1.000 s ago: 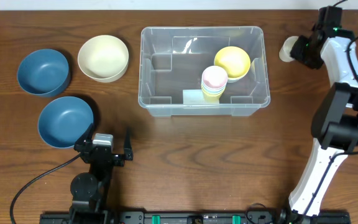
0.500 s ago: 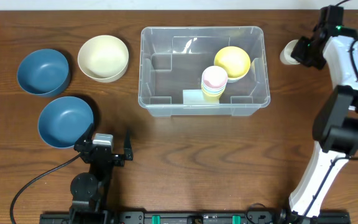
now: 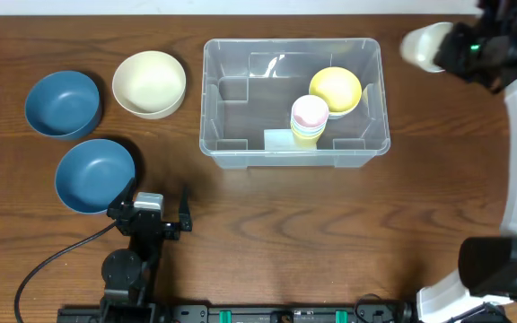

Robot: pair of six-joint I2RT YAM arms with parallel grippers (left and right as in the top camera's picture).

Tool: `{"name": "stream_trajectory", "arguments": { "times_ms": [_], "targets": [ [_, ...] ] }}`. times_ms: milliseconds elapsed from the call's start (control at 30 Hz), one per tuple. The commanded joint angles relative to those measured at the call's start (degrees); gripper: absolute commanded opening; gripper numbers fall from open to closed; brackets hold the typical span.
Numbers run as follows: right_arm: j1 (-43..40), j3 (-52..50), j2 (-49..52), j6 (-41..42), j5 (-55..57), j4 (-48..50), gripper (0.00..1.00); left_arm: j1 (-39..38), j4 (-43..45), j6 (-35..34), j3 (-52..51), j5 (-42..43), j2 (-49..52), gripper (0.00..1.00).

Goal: Pack container
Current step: 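Carry the white cup and stack it onto the cup stack, release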

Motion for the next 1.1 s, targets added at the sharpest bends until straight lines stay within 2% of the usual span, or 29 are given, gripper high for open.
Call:
{"name": "stream_trajectory", "arguments": {
  "times_ms": [0,233,400,633,867,1033,1067],
  "targets": [
    [6.8,0.1,0.8,-2.7,-3.1,-1.4,0.01,0.2,-2.0,0.5,-1.0,-0.7,-0.3,0.98],
    [18.9,-0.5,1.0,-0.8,2.7,-1.4,0.01,0.2,-2.0,0.5,-1.0,-0.7,-0.3,0.98],
    [22.9,-2.1,1.0,1.0,4.8,-1.4,0.01,0.2,-2.0,0.5,-1.0,-0.7,-0.3,0.98],
    [24.2,-8.3,1.0,2.4,6.0,0.0,0.01,0.2,-2.0,0.5,-1.0,-0.7,-0.3,0.98],
    [24.2,-16.3,1.0,2.4,6.0,6.8,0.01,0.2,-2.0,0.5,-1.0,-0.7,-0.3,0.98],
    [24.2,-20.3,1.5,2.6,6.0,10.6,0.04,0.2,-2.0,0.5,-1.0,-0.7,-0.3,0.98],
    [24.2,-20.9,1.5,2.6,6.0,11.1,0.08,0.2,-2.0,0.5,-1.0,-0.7,-0.3,0.98]
  ]
}}
